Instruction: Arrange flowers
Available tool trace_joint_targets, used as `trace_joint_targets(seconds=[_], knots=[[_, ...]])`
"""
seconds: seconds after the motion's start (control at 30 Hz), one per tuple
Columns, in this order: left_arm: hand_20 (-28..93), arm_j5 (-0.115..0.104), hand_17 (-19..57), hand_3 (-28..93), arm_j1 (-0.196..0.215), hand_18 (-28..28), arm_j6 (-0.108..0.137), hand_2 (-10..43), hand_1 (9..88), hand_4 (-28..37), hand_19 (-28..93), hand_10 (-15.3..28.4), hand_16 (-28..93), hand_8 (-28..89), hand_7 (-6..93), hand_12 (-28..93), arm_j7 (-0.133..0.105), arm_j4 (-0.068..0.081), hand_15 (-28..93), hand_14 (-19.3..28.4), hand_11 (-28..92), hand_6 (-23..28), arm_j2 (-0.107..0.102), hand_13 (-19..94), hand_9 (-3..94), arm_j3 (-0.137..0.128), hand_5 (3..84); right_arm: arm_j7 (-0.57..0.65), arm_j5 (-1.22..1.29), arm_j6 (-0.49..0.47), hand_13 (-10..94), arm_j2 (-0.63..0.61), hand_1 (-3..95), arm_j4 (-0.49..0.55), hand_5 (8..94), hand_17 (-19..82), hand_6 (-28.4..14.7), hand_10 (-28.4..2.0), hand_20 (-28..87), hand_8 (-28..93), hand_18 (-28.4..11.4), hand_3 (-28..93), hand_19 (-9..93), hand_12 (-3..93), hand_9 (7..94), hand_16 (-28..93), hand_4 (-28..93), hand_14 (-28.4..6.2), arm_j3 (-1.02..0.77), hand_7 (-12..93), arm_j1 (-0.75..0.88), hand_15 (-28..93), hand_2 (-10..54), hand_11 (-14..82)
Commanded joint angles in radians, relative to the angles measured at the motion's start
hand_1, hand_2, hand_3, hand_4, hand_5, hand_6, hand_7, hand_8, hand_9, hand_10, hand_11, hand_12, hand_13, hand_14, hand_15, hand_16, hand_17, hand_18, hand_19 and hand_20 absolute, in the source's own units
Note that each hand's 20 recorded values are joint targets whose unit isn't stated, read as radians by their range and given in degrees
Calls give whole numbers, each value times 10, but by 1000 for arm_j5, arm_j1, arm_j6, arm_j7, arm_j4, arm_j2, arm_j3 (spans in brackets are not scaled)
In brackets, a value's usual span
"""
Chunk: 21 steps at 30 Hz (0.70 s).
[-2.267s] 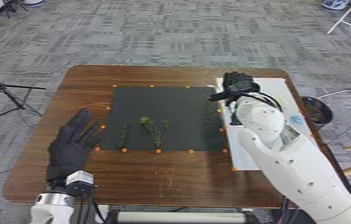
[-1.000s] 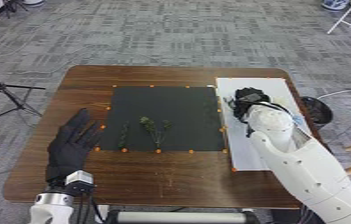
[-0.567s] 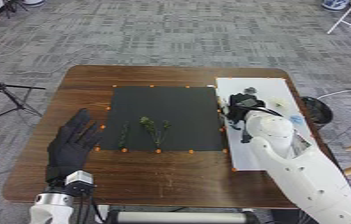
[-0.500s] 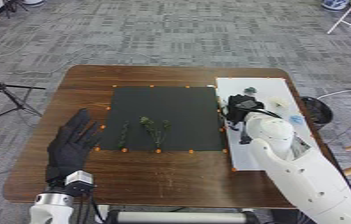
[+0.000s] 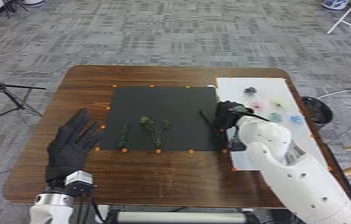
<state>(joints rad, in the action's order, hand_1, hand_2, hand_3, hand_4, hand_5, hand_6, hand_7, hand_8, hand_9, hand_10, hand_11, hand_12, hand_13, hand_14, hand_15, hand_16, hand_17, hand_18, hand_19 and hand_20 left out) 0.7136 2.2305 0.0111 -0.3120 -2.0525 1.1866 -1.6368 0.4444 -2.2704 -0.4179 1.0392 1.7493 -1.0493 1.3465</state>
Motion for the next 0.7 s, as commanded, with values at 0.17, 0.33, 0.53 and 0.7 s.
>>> trace_joint_targets(seconds=[0.17, 0.33, 0.53, 0.7], knots=[[70, 0, -187, 675, 9, 204, -2, -69, 224, -283, 351, 96, 88, -115, 225, 193, -1, 1, 78, 139, 129, 24, 4, 144, 172, 3, 225, 51, 58, 1, 837, 33, 398, 56, 717, 533, 6, -82, 684, 219, -189, 849, 932, 436, 836, 340, -114, -47, 29, 523, 37, 846, -59, 640], [71, 3, -187, 673, 0, 205, -6, -68, 225, -283, 352, 97, 88, -114, 224, 193, 5, 7, 78, 140, 130, 24, 3, 144, 172, 5, 226, 73, 38, 5, 852, 80, 394, 44, 736, 552, 7, -78, 688, 225, -186, 853, 932, 431, 851, 336, -104, -41, 44, 512, 43, 843, -61, 636], [70, 0, -187, 673, -12, 204, -8, -68, 225, -283, 351, 96, 88, -115, 226, 194, 6, 12, 78, 140, 130, 22, -2, 143, 171, 10, 225, 125, 14, 10, 864, 115, 389, 51, 746, 565, 3, -75, 698, 226, -189, 857, 932, 432, 862, 336, -92, -40, 61, 508, 56, 845, -65, 637], [71, 0, -187, 674, -12, 204, -10, -69, 224, -283, 351, 97, 89, -115, 226, 194, 8, 12, 78, 139, 129, 22, -3, 143, 171, 11, 225, 181, 3, -10, 873, 137, 384, 67, 756, 576, 3, -73, 699, 225, -186, 858, 932, 433, 868, 336, -82, -37, 68, 504, 70, 844, -66, 636]])
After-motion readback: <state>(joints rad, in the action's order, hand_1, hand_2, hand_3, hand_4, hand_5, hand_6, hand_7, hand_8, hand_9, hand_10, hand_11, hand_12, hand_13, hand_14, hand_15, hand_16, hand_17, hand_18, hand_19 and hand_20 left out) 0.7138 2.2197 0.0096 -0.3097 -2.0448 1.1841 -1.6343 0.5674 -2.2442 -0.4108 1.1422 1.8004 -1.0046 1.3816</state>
